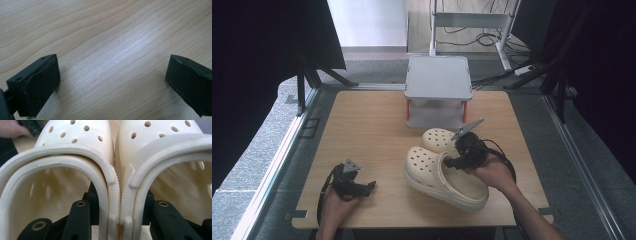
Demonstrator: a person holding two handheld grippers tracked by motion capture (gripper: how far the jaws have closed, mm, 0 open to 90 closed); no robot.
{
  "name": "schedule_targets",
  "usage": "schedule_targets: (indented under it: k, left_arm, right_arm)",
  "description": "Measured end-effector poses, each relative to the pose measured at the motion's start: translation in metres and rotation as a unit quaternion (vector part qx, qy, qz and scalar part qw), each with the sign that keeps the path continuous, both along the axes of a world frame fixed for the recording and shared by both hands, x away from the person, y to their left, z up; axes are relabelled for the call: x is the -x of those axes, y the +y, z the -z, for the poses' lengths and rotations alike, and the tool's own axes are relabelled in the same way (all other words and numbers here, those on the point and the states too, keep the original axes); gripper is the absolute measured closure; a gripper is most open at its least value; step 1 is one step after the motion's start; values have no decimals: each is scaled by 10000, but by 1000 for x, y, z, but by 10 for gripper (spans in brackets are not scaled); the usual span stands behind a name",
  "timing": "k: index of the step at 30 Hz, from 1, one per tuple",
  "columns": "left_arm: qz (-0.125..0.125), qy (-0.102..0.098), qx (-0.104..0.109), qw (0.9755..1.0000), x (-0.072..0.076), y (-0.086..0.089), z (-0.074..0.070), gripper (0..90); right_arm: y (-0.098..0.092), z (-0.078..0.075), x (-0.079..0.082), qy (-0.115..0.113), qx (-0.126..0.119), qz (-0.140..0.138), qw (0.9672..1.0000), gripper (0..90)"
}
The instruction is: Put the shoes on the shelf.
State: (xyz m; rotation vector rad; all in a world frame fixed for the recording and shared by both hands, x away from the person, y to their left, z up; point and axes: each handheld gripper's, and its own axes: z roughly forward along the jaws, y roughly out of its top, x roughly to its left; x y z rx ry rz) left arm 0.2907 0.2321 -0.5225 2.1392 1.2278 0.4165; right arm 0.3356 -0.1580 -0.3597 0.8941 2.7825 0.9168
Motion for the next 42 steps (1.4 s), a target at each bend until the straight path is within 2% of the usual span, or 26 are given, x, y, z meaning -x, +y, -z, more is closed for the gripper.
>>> schedule_targets:
  k: [13, 22, 31, 37, 42]
  left_arm:
    - [10, -5, -8, 10000, 0, 0, 0, 0]
    - [9, -5, -7, 10000, 0, 0, 0, 0]
    - [10, 1, -1, 10000, 0, 0, 0, 0]
    - [11, -2, -7, 10000, 0, 0, 0, 0]
    - [11, -2, -6, 10000, 0, 0, 0, 0]
  right_arm:
    - [-11, -33, -14, -55, -52, 376, 9993, 644]
    - [-17, -63, -32, -184, -72, 691, 9974, 645]
    - [-16, -80, -59, -328, -60, 1132, 9930, 645]
    - [-7, -89, -81, -302, -61, 1440, 9891, 646]
    - [3, -96, -101, -281, -83, 1752, 9841, 646]
